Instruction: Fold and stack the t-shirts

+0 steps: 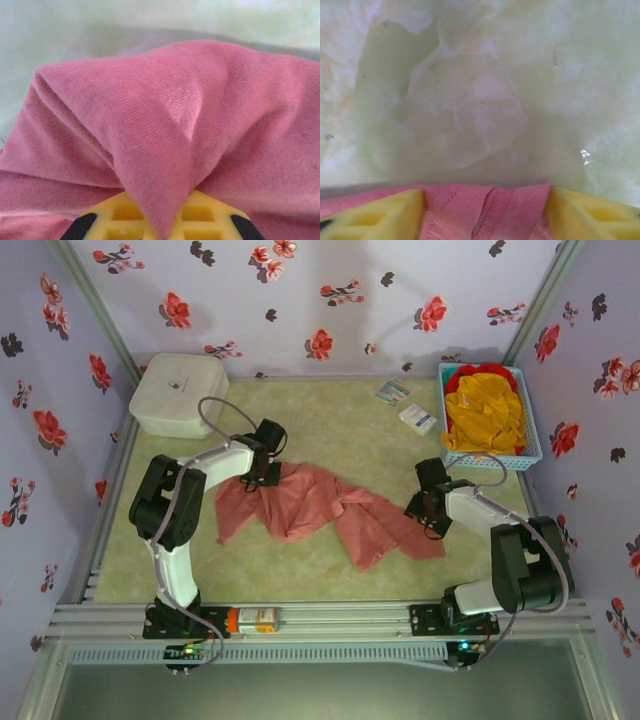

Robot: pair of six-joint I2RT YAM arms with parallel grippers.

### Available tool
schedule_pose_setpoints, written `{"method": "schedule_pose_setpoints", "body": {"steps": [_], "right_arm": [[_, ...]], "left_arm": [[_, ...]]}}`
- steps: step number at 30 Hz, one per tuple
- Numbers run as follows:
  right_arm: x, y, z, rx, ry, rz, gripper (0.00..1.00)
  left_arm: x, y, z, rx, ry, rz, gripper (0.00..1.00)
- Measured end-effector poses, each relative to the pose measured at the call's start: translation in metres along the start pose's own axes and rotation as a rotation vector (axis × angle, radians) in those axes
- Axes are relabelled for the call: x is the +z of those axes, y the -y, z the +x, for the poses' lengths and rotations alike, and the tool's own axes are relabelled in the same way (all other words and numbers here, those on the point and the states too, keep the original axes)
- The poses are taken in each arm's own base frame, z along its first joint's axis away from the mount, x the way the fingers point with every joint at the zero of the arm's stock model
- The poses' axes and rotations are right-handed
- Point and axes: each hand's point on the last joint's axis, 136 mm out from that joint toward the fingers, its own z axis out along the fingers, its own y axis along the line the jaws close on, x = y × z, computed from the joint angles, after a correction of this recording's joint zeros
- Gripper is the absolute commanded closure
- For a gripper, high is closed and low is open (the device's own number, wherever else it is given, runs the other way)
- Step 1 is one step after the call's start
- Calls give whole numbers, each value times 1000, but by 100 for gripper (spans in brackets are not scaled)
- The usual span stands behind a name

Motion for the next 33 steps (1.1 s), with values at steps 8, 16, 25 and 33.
{"method": "schedule_pose_setpoints", "body": {"steps": [8,16,25,33], "right_arm": [[-1,-23,-16,-6,24,-72,100],[-64,-61,-83,-51,235,-155,99],[-136,-51,-124,-83,514,-144,38],[-109,-37,-104,-111,460,-106,9]], "left_arm": [[-6,-21,-50,15,73,-15,100],[-22,-51,-121,65,186,-70,100],[-8,-61,-163,161,191,-164,49],[-28,-39,-131,113,144,-84,39]]}}
